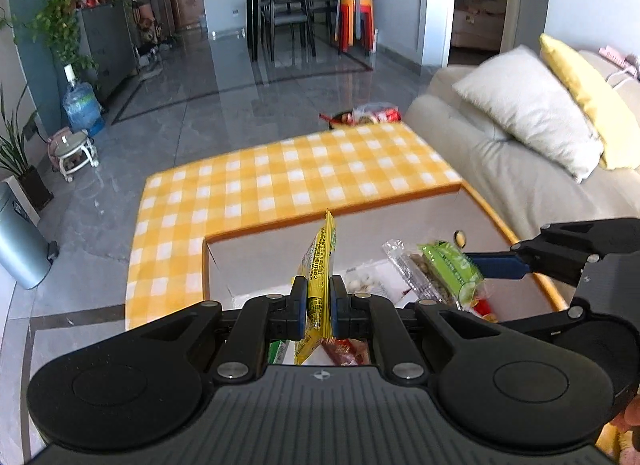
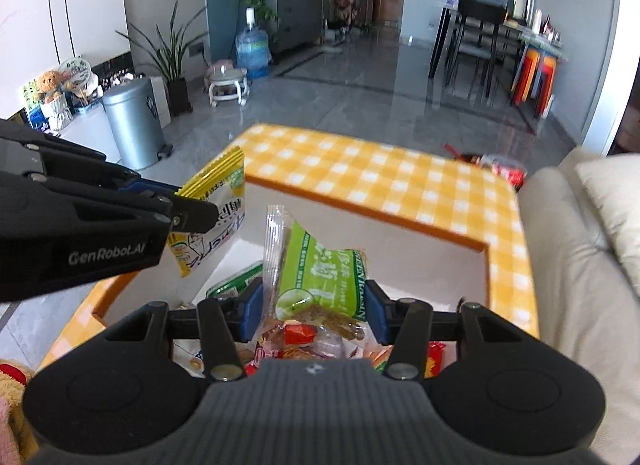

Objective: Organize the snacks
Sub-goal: 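Carry the yellow bag with the left tool while the right tool carries the green pack over the box, then open both tools to drop the yellow bag and green pack into the box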

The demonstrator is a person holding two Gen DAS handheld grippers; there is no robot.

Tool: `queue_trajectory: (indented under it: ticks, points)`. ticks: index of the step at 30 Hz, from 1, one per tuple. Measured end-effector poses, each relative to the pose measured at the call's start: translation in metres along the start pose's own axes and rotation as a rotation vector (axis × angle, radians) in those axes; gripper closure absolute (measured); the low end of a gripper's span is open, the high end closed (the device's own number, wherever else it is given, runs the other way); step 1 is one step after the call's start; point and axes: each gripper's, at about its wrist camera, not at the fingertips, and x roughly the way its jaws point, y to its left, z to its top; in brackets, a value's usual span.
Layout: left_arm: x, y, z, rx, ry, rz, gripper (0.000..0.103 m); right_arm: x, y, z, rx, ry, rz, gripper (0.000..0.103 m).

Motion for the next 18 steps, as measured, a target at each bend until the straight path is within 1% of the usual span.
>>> queue_trajectory:
  ticks: [8,15,18]
  points:
    - [0.037,0.001,-0.005,0.019,0.070,0.006,0.092,0.047,-0.009,-0.005,0.014,0.085,-0.013,0.053]
    - [0.062,0.003,-0.007,0.026,0.122,0.011,0.091,0.071,-0.017,-0.011,0.011,0.142,-0.014,0.053]
    - [0.069,0.003,-0.008,0.017,0.156,0.009,0.091,0.077,-0.016,-0.013,0.007,0.165,-0.008,0.053]
